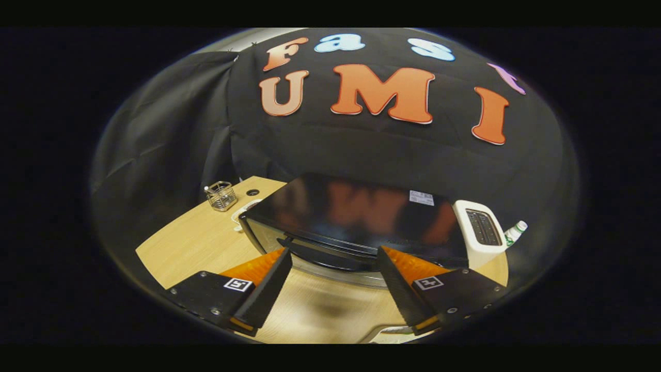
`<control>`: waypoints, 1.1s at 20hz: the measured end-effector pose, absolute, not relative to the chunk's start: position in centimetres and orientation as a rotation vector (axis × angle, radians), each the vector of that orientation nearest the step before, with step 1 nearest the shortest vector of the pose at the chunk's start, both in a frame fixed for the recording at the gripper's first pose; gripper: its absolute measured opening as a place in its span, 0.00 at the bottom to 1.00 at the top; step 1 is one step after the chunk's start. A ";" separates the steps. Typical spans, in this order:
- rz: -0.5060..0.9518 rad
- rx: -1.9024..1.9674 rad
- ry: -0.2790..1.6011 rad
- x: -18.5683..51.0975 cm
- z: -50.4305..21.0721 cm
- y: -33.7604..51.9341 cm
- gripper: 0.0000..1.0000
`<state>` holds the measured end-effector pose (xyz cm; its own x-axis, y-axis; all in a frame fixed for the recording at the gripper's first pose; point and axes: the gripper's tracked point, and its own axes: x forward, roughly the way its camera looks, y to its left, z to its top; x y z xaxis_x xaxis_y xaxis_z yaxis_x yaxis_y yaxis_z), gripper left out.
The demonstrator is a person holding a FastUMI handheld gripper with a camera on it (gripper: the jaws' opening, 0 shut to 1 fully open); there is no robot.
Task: Open the toaster oven, put the food inside, and close the toaster oven door.
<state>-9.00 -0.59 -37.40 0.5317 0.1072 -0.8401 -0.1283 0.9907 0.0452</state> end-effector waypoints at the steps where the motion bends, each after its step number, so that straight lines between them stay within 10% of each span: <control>1: 0.149 -0.019 1.011 -9.0 -37.7 -0.4 0.98; 22: -0.163 0.140 0.843 -8.3 -37.6 -1.7 0.75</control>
<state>-8.27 -1.73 -37.59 0.6543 -0.0876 -0.7512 0.1984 0.9784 0.0587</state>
